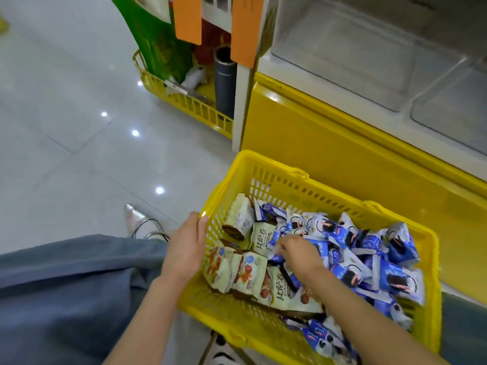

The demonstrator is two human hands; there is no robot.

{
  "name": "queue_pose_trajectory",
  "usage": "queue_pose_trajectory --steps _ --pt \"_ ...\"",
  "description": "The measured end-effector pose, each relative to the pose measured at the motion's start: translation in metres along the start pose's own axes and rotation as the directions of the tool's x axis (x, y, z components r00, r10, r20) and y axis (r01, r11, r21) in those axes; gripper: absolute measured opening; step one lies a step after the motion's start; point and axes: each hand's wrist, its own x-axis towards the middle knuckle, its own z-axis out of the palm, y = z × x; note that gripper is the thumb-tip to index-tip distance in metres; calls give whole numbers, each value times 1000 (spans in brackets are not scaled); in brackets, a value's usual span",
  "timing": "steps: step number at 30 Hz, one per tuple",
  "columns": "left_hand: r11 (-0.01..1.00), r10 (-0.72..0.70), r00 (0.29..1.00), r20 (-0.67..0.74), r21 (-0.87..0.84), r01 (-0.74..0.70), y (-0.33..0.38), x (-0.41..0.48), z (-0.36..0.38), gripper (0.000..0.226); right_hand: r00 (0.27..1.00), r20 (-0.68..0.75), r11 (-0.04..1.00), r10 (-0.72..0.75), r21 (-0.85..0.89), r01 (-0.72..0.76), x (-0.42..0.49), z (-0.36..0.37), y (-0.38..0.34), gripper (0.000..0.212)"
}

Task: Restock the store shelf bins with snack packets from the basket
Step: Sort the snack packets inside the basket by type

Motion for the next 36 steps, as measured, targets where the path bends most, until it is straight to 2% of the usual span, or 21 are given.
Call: queue_pose_trajectory --steps 5,8,10,12,16,18,21,23,24,26,28,29,31,33,34,36 --pt "997 37 995 -98 72 -30 17 -2 2 28 942 -324 898 90 436 64 -26 -48 5 21" --pt "990 123 984 -128 84 -113 40 2 7 35 882 -439 833 172 543 108 -44 -79 22 16" --pt "968 230 968 -100 121 -217 58 9 13 35 860 -463 833 214 546 87 -56 -95 42 15" --pt "935 339 941 -8 110 -336 79 18 24 35 851 -449 854 271 520 2 -65 -104 67 17" --pt "813 545 817 186 121 -570 125 43 61 41 836 -389 870 387 455 -191 -73 -107 115 16" --pt "771 566 778 274 158 -617 144 54 81 44 828 -372 872 420 417 -255 -76 -103 130 15" --pt "722 523 748 408 255 -643 159 64 103 45 807 -353 852 474 416 -318 -78 -101 139 16" --pt "672 526 729 439 311 -672 161 66 111 43 784 -390 864 483 358 -354 -81 -102 136 18" --pt "683 542 728 419 285 -673 158 63 112 42 776 -450 895 442 283 -346 -83 -102 132 21" --pt "736 591 743 314 168 -656 146 51 110 39 778 -549 952 305 204 -229 -87 -101 115 23" --pt "771 600 768 226 96 -630 122 32 107 33 845 -505 966 179 255 -52 -89 -92 88 22" --pt "792 570 786 238 95 -603 107 22 106 31 893 -436 956 110 292 25 -89 -83 72 22" --pt "861 424 829 365 123 -494 77 4 108 31 972 -231 935 -29 339 108 -84 -54 42 25" --pt "926 198 823 533 175 -336 50 -11 114 41 994 -45 931 -103 348 112 -76 -21 20 29" --pt "944 99 798 594 198 -264 40 -16 117 46 996 16 934 -90 347 79 -72 -7 14 32" --pt "963 -2 783 622 213 -166 29 -24 123 52 996 85 938 -8 345 -22 -65 13 11 37"
